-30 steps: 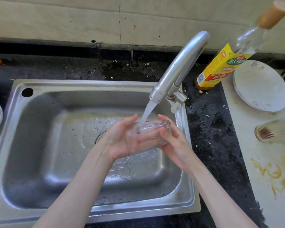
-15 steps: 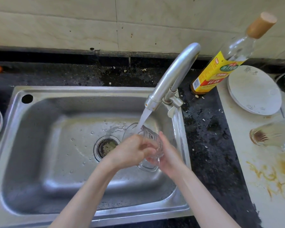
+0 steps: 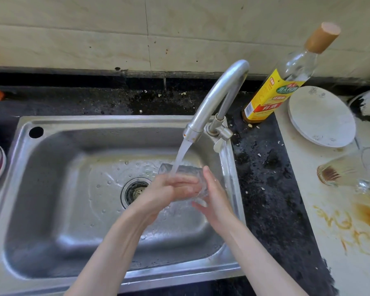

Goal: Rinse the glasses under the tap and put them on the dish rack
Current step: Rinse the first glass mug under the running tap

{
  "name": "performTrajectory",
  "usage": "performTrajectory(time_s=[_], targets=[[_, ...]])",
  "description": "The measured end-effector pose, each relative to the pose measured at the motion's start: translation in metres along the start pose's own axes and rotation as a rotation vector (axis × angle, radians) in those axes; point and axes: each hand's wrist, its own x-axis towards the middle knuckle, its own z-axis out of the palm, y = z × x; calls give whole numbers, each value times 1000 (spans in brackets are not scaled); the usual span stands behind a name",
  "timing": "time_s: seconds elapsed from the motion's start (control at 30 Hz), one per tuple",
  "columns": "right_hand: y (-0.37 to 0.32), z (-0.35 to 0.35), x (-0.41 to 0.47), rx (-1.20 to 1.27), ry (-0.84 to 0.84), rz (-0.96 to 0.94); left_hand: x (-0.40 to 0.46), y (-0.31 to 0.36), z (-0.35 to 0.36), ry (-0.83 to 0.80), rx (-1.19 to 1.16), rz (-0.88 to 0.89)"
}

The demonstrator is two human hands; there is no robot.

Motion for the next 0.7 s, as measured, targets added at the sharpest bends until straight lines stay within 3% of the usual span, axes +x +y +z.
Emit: performTrajectory(time_s=[0.1,0.17,0.3,0.4,0.5,0.7], targets=[[-5,1,-1,260,-30,257,2,-1,-2,69,537,138],[-2,1,1,442,-75,324,1,-2,1,40,895,245],[8,1,7,594,-115,328,-3,-6,3,65,1093,457],[8,4,12,574,-177,272,-4,-11,-4,227,1224,787],[3,7,12,509,-220,224,-9,-13,-9,330,1061,896],[-5,22,-8,354,-354,96,-13,-23,-2,221,441,649]])
